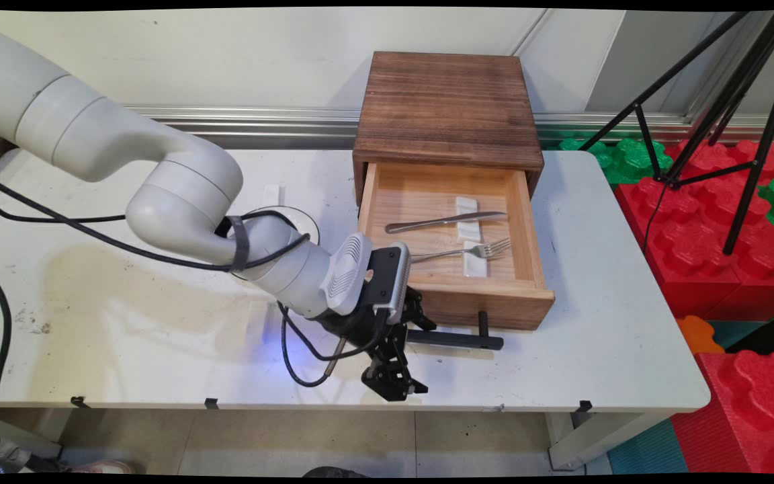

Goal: Open the drawer

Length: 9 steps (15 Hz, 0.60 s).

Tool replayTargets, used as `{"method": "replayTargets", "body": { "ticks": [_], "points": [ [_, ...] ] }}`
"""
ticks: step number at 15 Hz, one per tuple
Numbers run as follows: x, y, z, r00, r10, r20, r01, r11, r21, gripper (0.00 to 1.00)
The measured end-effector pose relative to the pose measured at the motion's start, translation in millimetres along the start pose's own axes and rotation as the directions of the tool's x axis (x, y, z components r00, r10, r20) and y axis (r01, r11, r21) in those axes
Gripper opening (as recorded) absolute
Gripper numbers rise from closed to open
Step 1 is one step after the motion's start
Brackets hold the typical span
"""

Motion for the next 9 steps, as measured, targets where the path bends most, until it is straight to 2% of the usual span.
{"method": "replayTargets", "body": {
  "ticks": [9],
  "points": [
    [1, 14, -3, 1.000, -0.005, -0.010, 0.004, 1.000, -0.021, 1.00]
  ]
}}
